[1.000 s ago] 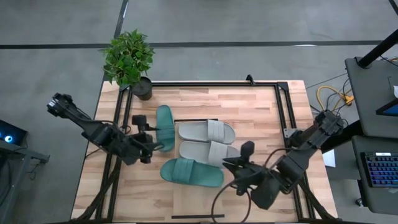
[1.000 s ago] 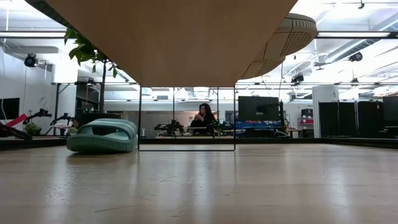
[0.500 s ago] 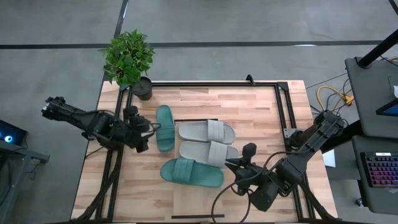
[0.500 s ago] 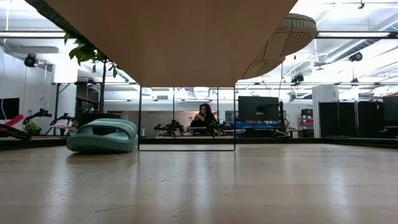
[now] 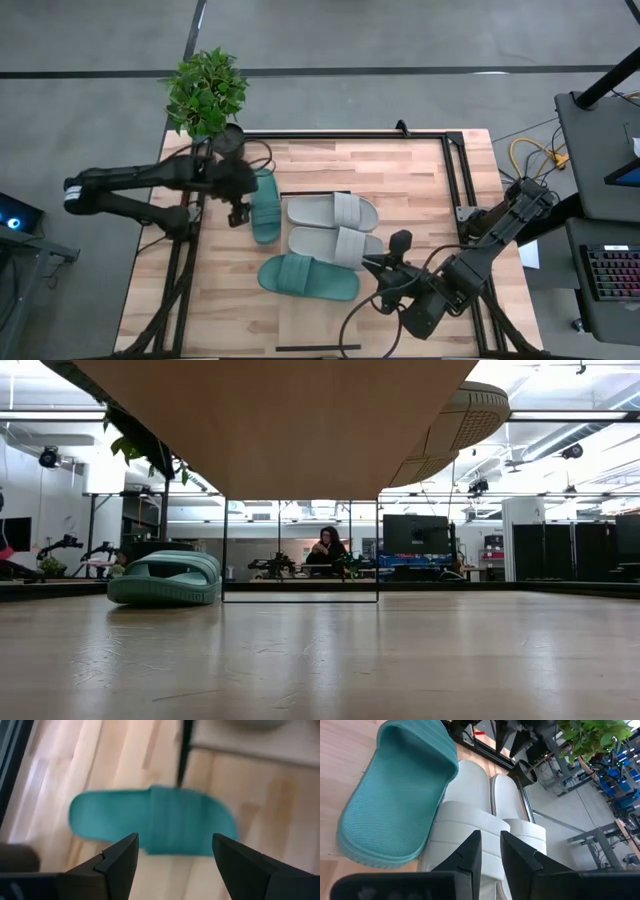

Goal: Pick and place slides into the shelf
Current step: Put the green slipper on the shelf

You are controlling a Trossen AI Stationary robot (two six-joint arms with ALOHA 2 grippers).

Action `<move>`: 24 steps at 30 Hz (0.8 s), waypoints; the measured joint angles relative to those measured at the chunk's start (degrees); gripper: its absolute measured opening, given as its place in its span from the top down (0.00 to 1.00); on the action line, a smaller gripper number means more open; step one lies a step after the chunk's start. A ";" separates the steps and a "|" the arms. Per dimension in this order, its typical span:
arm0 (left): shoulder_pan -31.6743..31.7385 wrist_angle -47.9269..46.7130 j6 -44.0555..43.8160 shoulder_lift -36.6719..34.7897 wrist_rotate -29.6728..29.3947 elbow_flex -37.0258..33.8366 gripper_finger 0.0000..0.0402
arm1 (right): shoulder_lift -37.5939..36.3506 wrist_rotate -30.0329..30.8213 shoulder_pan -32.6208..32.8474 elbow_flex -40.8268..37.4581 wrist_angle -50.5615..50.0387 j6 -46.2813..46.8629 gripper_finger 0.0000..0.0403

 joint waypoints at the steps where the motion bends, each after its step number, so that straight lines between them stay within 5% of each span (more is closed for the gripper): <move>1: 1.45 -0.49 1.29 0.65 0.13 -0.06 0.41 | 0.00 -0.06 0.00 -0.04 0.00 0.00 0.84; 8: 8.29 -0.40 7.91 7.04 7.03 -0.75 0.41 | 0.00 -0.10 0.02 -0.90 0.06 0.00 0.84; 24: 11.68 5.32 15.62 18.20 7.27 -5.54 0.41 | 0.02 -0.11 0.00 -1.36 0.10 0.00 0.84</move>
